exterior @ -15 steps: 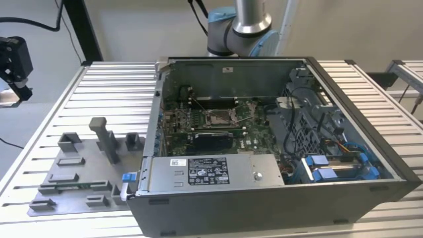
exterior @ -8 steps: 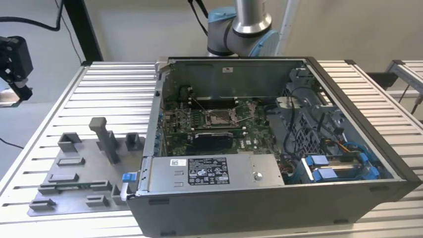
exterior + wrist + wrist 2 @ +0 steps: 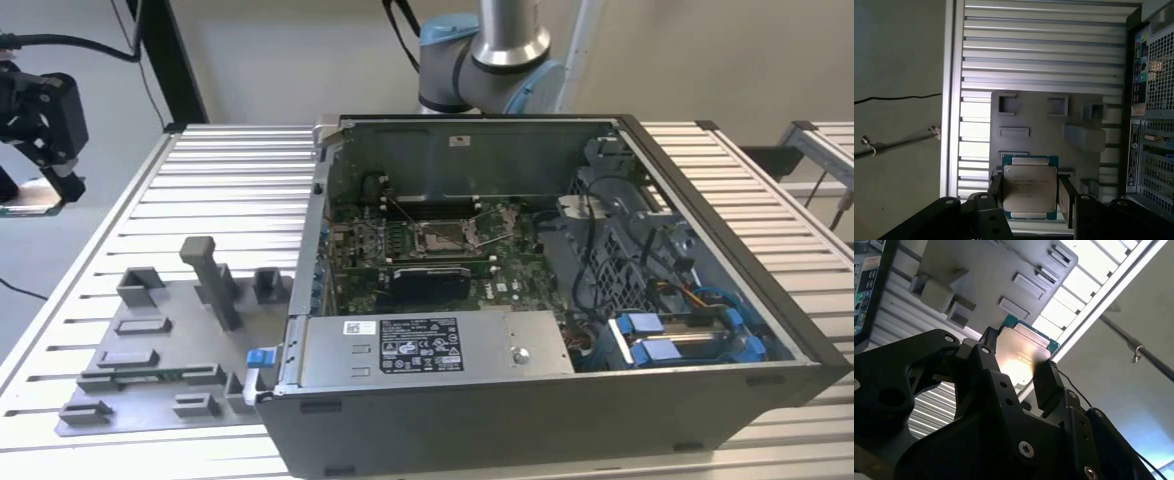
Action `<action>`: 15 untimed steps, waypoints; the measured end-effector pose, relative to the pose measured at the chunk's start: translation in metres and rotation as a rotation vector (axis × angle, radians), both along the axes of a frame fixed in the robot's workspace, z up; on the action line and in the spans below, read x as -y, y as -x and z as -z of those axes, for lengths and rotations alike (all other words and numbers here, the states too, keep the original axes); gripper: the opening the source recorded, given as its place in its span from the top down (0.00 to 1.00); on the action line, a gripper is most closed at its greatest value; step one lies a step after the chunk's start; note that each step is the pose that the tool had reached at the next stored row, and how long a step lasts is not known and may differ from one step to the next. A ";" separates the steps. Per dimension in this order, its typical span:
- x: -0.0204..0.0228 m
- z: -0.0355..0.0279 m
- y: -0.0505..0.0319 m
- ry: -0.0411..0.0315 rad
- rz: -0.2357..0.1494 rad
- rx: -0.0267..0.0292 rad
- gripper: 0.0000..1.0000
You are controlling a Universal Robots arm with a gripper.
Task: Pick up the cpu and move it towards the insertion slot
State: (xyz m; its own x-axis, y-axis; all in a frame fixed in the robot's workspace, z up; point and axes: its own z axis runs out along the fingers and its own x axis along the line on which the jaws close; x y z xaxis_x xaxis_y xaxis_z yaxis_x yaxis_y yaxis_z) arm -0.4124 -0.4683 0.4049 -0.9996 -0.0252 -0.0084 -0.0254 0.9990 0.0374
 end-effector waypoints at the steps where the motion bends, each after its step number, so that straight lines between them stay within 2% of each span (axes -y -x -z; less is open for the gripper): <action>1: 0.0000 0.0000 -0.0026 0.0000 0.000 0.0000 1.00; 15: 0.0000 0.0001 -0.0379 -0.0001 0.000 0.0001 1.00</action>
